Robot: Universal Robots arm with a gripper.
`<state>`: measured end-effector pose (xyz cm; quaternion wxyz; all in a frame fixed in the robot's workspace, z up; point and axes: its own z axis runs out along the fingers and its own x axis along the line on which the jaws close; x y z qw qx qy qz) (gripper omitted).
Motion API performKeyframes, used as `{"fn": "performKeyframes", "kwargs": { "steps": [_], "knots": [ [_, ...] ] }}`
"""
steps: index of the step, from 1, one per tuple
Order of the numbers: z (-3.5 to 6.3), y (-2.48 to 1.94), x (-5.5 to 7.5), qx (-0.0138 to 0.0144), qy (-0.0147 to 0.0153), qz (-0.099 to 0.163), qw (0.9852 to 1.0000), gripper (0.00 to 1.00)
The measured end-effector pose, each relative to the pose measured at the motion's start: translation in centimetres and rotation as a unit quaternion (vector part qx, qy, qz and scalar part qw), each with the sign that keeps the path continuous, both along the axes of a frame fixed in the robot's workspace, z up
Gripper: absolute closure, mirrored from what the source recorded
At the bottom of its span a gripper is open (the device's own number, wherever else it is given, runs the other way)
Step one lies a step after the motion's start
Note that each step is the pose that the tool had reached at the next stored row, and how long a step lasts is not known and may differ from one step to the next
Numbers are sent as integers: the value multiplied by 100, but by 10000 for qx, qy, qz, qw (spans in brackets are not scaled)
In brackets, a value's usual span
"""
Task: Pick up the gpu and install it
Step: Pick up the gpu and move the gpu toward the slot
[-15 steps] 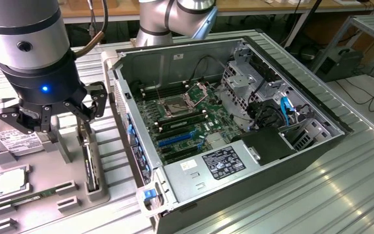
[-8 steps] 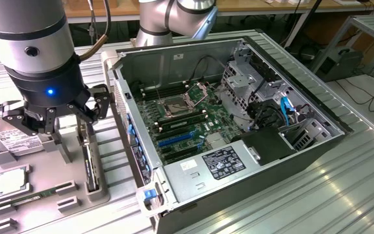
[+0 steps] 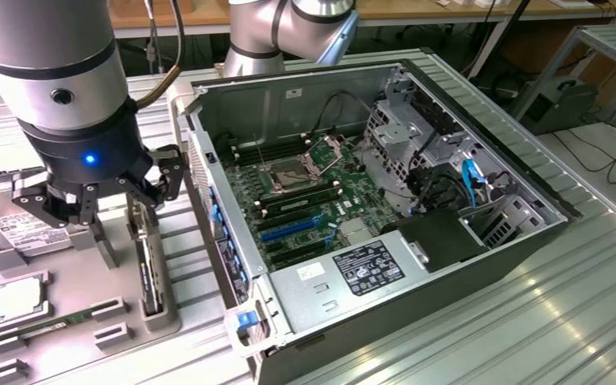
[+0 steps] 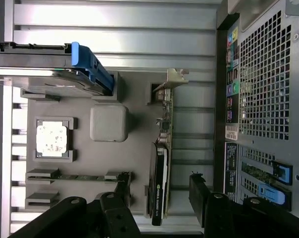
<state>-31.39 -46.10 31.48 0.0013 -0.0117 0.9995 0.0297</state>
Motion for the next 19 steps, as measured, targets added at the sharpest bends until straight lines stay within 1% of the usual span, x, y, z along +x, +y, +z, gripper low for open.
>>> {"fn": "performKeyframes", "kwargs": {
  "steps": [3,6,13,16,19],
  "knots": [
    [-52,0,10,0,0,0,10000,40],
    [-86,0,25,0,10,0,10000,40],
    [-146,0,80,0,33,0,10000,40],
    [-183,-5,92,0,51,1,10000,40],
    [-206,-9,97,0,63,0,10000,40]
  ]
}}
